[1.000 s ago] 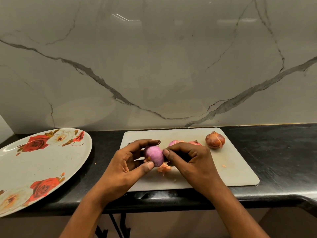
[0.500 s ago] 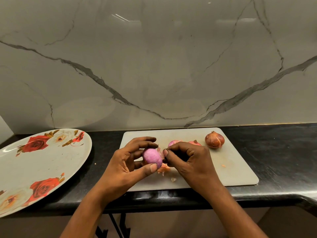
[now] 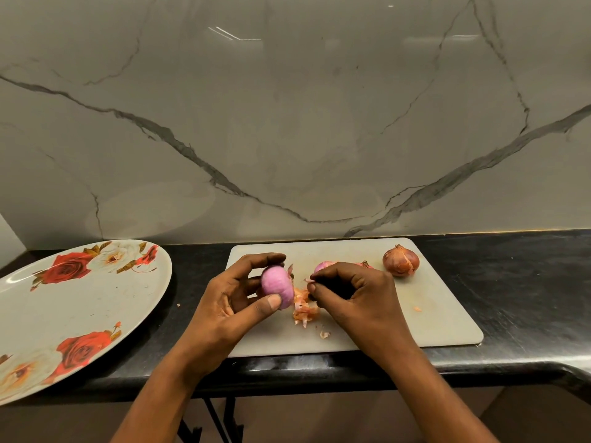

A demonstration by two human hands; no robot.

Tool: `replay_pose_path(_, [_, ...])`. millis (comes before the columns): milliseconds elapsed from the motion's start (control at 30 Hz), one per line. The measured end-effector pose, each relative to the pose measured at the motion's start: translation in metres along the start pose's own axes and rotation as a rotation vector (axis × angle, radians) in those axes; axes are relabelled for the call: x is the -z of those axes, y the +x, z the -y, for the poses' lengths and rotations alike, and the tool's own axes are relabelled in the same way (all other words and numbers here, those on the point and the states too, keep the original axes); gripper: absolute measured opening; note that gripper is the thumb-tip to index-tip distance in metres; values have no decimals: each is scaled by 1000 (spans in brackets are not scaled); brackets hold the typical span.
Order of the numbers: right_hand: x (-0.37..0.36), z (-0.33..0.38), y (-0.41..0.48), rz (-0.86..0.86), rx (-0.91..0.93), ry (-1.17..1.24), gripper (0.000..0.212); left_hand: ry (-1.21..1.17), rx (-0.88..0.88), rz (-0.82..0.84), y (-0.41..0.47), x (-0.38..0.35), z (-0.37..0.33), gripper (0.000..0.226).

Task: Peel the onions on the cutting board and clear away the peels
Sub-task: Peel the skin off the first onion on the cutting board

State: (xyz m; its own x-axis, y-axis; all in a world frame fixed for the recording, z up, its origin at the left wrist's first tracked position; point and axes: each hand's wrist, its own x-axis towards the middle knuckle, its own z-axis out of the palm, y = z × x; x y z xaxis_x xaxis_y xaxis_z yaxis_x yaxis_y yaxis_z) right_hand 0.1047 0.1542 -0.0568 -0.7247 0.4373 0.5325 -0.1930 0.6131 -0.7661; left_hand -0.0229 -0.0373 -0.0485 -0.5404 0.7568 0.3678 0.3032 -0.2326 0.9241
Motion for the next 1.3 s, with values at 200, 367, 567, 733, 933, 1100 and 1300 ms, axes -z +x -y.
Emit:
replay_pose_path(200, [0,3,-1,24,38,-8,29,48,17,0,2,-3,2,65])
replay_pose_path(367, [-1,2,0,134,72,28,40,42,21,25,2,-2,2,69])
replay_pose_path(567, [0,-3,1,108,117,2,20,28,17,33,2,-3,-1,64])
replay_pose_path(733, [-1,-5,0,108,120,-29,16,29,23,40,2,-3,-1,56])
replay_pose_path(933, [0,-4,0,125,77,13,13,-154,75,-74,7,0,3,42])
replay_pose_path(1100, [0,-4,0,41,87,-29,18,-163,149,-152,9,-3,2,38])
replay_pose_path(1300, [-2,-2,-2,45,20,-31,24,-142,194,-240,11,-7,-1,32])
